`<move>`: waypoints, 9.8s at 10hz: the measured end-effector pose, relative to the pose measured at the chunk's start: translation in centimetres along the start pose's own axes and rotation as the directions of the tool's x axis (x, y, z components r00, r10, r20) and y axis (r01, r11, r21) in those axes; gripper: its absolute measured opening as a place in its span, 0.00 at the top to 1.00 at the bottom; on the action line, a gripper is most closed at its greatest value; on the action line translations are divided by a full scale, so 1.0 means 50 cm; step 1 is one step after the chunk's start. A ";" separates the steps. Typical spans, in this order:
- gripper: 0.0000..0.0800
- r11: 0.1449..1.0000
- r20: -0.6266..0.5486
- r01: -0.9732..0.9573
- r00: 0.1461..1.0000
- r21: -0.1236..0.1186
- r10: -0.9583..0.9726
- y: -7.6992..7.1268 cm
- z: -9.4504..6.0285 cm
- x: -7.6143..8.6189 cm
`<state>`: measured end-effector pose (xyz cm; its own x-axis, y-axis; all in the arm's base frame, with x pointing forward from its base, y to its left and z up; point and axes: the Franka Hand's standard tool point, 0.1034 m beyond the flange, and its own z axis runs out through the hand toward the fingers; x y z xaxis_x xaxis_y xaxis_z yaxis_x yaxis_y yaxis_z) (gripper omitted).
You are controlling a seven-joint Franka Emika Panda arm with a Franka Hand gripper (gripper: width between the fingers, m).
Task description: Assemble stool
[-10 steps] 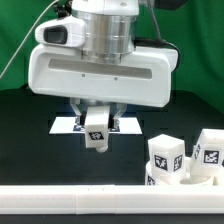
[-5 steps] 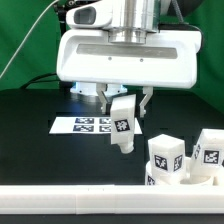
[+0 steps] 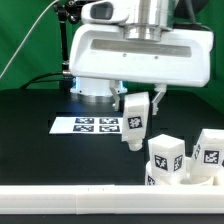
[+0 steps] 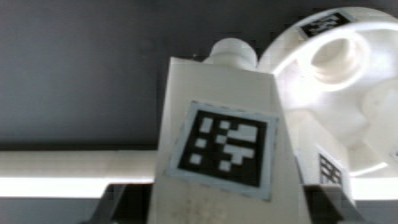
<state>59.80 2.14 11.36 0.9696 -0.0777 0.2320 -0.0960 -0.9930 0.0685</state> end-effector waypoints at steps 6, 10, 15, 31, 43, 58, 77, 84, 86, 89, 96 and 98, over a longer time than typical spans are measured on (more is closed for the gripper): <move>0.59 0.991 -0.029 0.131 0.991 -0.018 -0.132 -0.036 0.001 -0.006; 0.59 0.978 -0.044 0.208 0.977 -0.024 -0.209 -0.082 -0.007 -0.008; 0.59 0.971 -0.169 0.239 0.957 -0.009 -0.237 -0.112 -0.011 -0.015; 0.59 0.926 -0.216 0.375 0.902 -0.037 -0.374 -0.127 0.009 -0.029; 0.59 0.923 -0.241 0.382 0.892 -0.052 -0.383 -0.115 0.032 -0.039; 0.20 0.946 -0.263 0.322 0.910 -0.041 -0.321 -0.097 0.019 -0.041; 0.19 0.767 0.072 0.632 0.764 0.115 -0.641 -0.030 -0.035 -0.028; 0.19 0.332 0.053 0.936 0.327 0.119 -0.943 -0.047 -0.021 -0.023; 0.19 0.173 0.056 0.978 0.167 0.117 -0.984 -0.055 -0.019 -0.025; 0.19 -0.061 0.054 0.990 -0.068 0.125 -0.996 -0.084 -0.016 -0.028; 0.19 -0.272 0.053 0.950 -0.282 0.152 -0.958 -0.095 0.008 -0.042; 0.19 -0.266 0.056 0.950 -0.278 0.162 -0.959 -0.086 0.022 -0.047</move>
Offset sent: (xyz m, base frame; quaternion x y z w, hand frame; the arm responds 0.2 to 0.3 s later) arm 0.0000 0.0000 0.0000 0.0000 0.0000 0.0000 1.0000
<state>58.16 6.48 9.47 -0.1653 0.9687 -0.1850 0.9833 0.1763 0.0446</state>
